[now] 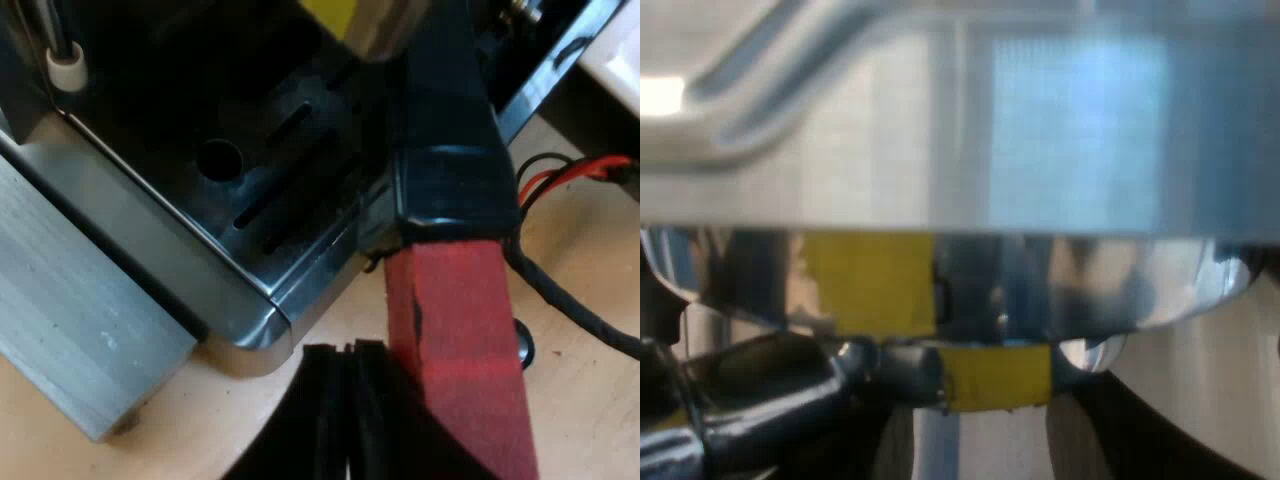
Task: Put the handle in the coffee machine
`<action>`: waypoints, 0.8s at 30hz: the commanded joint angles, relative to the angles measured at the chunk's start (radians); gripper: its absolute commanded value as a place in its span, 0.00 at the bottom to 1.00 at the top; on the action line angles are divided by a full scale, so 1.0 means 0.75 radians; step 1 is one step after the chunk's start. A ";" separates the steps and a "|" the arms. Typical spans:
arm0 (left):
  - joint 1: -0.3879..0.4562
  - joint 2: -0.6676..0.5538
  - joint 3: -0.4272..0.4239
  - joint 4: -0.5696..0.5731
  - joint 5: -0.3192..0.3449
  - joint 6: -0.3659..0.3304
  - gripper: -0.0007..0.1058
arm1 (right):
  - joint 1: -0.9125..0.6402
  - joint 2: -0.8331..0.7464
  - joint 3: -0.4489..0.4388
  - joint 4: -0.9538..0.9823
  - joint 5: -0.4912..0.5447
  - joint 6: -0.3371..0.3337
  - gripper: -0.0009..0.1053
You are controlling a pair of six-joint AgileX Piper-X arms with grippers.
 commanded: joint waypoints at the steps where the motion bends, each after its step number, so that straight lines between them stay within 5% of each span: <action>1: -0.009 -0.015 0.001 0.029 0.041 -0.055 0.01 | 0.001 -0.067 -0.030 -0.161 -0.063 -0.030 0.33; 14: -0.163 -0.015 0.009 0.056 0.044 -0.113 0.01 | 0.039 -0.067 -0.029 -0.044 -0.049 -0.002 0.33; 24: -0.169 -0.015 0.009 0.051 -0.004 -0.116 0.01 | 0.065 -0.109 0.020 0.022 0.007 0.040 0.28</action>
